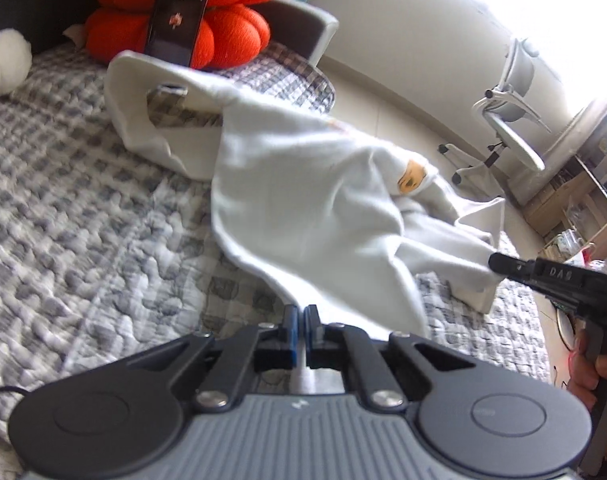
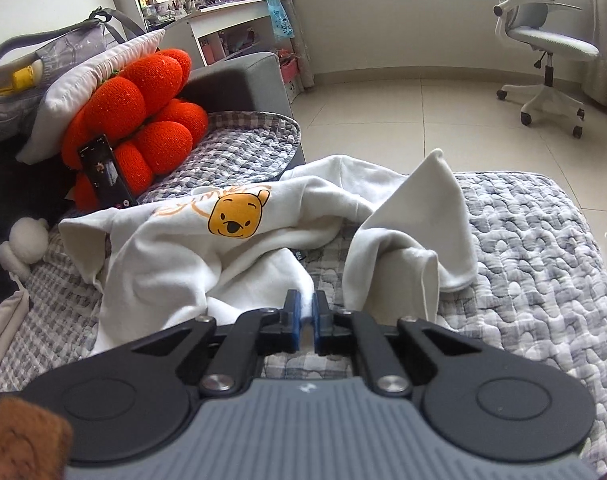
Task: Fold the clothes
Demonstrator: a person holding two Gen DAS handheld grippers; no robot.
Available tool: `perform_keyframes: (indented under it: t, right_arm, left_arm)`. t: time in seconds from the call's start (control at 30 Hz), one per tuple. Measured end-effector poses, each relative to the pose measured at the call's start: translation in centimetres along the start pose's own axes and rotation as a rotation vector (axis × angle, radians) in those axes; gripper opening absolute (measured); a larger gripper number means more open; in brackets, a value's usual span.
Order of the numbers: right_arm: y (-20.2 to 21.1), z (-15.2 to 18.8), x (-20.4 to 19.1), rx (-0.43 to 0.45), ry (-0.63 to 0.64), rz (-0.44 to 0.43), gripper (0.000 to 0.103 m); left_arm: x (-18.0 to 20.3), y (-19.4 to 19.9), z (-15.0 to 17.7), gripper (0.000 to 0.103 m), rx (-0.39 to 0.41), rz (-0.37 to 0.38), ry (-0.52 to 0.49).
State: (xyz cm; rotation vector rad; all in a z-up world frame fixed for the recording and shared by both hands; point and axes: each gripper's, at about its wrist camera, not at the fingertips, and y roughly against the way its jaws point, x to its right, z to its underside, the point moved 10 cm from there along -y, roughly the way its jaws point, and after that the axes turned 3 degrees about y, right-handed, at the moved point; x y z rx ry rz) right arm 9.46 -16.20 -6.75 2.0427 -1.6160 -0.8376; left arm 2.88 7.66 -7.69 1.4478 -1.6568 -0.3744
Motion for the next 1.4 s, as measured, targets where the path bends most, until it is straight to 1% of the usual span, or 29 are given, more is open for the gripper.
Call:
perform_keyframes:
  t: [0.13,0.3,0.43,0.67,0.83,1.0,1.07,1.1,1.13,1.17,1.2,1.23,1.27,1.3,1.37,1.4]
  right_arm:
    - [2.7,0.6,0.3,-0.003,0.012,0.009,0.007]
    - [6.7,2.2,1.3,0.001,0.035,0.022,0.007]
    - [9.3,4.1,1.7,-0.011,0.044,0.021,0.007]
    - [12.2,7.9,2.1,-0.07,0.055,0.002,0.007]
    - [12.5,10.3,2.1,-0.136,0.073,-0.003,0.007]
    - [11.2,12.8,2.7,-0.22,0.069,0.012,0.007]
    - [10.7,13.1,3.1,-0.24,0.047,0.002,0.009]
    - [10.4,13.3,3.2,-0.25,0.034,-0.005,0.012]
    - [10.2,13.3,3.3,-0.257,0.028,-0.015,0.017]
    - [10.0,13.2,3.4,-0.262,0.025,-0.028,0.018]
    - [9.8,13.1,3.5,-0.264,0.024,-0.028,0.021]
    - [9.6,12.9,3.7,-0.263,0.025,-0.019,0.034]
    - [9.4,12.8,3.9,-0.263,0.026,-0.01,0.047]
    - [9.1,12.5,4.1,-0.261,0.027,-0.002,0.048]
    - [8.5,11.9,4.6,-0.262,0.019,0.005,0.048]
    - [8.2,11.5,4.9,-0.26,0.013,0.008,0.048]
  left_arm:
    - [0.3,2.8,-0.2,0.003,0.002,0.031,-0.045]
    - [-0.7,5.3,1.3,0.003,-0.022,0.05,-0.083]
    - [-1.6,7.4,2.5,0.003,-0.042,0.065,-0.115]
    - [-2.6,8.5,4.9,0.003,-0.098,0.076,-0.163]
    - [-3.2,8.1,6.8,0.003,-0.155,0.069,-0.205]
    - [-3.2,7.3,6.3,0.003,-0.17,0.081,-0.234]
    - [-3.1,7.0,6.0,0.004,-0.175,0.087,-0.245]
    - [-3.1,6.9,5.8,0.006,-0.177,0.09,-0.25]
    - [-3.0,6.8,5.7,0.014,-0.18,0.093,-0.256]
    - [-3.0,6.6,5.5,0.027,-0.182,0.096,-0.262]
    - [-3.0,6.5,5.4,0.035,-0.184,0.099,-0.267]
    - [-3.0,6.3,5.2,0.043,-0.187,0.101,-0.273]
    - [-2.9,6.2,5.1,0.045,-0.189,0.104,-0.279]
    - [-2.9,6.0,4.9,0.045,-0.191,0.107,-0.284]
    - [-2.8,5.6,4.3,0.053,-0.188,0.114,-0.297]
    - [-2.5,5.3,3.6,0.055,-0.176,0.115,-0.308]
